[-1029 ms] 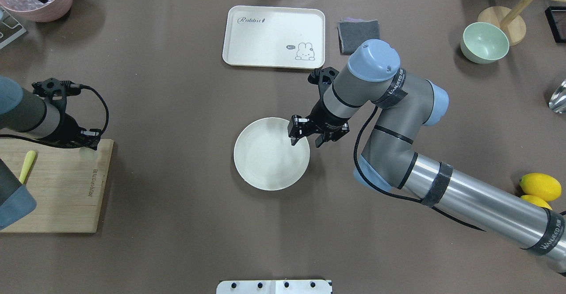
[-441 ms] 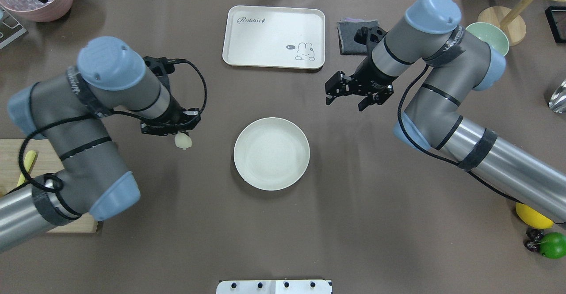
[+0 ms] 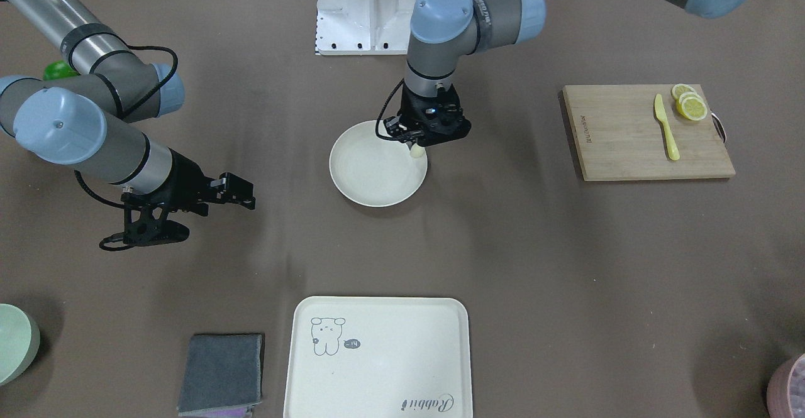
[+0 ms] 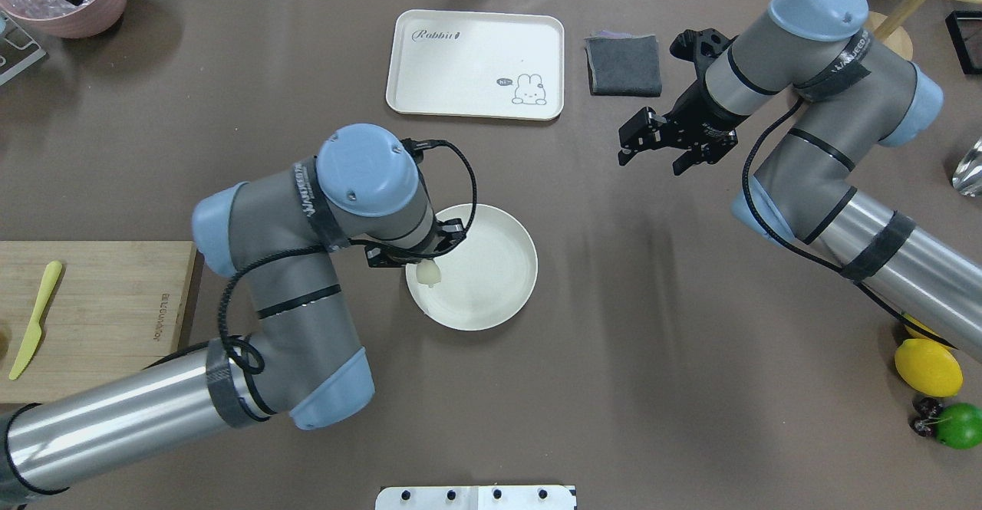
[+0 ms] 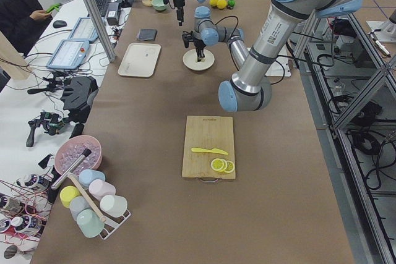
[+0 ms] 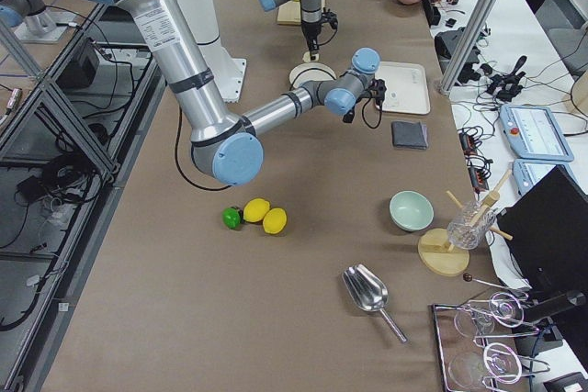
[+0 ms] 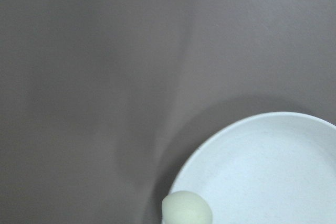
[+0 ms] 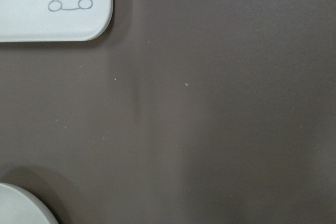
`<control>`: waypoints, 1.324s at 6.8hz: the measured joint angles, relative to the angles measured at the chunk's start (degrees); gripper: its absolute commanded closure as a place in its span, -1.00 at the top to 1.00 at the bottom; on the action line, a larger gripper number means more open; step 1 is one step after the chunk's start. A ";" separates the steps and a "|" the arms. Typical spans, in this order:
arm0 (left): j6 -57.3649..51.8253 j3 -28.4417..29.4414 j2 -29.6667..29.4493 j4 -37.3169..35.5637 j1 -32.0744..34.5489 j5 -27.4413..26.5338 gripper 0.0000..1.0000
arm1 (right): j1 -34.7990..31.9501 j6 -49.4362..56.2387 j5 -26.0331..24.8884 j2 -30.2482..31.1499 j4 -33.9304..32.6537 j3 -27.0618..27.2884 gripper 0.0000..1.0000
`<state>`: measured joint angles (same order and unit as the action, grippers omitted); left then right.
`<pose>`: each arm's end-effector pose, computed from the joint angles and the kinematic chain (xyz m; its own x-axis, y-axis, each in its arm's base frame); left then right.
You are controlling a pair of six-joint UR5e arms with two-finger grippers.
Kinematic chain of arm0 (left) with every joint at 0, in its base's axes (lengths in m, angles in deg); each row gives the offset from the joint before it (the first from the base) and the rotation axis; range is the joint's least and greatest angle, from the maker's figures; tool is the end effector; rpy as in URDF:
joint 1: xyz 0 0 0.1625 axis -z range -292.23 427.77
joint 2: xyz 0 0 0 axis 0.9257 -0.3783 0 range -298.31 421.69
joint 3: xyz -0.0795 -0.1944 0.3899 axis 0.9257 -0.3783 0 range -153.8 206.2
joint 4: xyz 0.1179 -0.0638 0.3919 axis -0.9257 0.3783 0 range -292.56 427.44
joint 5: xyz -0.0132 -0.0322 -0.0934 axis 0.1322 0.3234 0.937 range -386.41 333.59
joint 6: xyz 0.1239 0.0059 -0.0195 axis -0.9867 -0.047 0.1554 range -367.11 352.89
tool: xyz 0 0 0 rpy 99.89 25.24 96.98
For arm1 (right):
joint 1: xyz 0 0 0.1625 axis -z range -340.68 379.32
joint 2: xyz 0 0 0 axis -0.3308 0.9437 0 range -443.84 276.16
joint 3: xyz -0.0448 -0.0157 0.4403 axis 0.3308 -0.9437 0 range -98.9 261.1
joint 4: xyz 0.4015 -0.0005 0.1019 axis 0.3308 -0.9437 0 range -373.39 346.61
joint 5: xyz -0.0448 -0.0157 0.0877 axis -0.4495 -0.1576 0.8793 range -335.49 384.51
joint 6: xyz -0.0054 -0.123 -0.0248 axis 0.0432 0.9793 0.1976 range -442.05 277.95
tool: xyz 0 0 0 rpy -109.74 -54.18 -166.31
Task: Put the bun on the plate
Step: 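Carry the white bun over the plate with left gripper while right arm withdraws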
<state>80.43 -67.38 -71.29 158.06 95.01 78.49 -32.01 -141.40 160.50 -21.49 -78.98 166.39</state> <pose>0.6014 -0.4231 0.2112 0.6156 -0.2701 -0.7403 0.2483 0.9581 -0.1431 -0.4029 -0.5721 0.3877 0.4723 0.0233 0.8811 0.0336 0.9984 -0.0445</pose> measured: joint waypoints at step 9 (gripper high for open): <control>0.14 8.91 -5.35 0.24 -4.32 -5.92 0.50 | -1.44 0.61 -0.01 3.03 0.27 1.80 0.99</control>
<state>80.57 -58.47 -76.64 158.30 90.69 72.57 -33.45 -140.78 160.49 -18.46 -78.71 168.19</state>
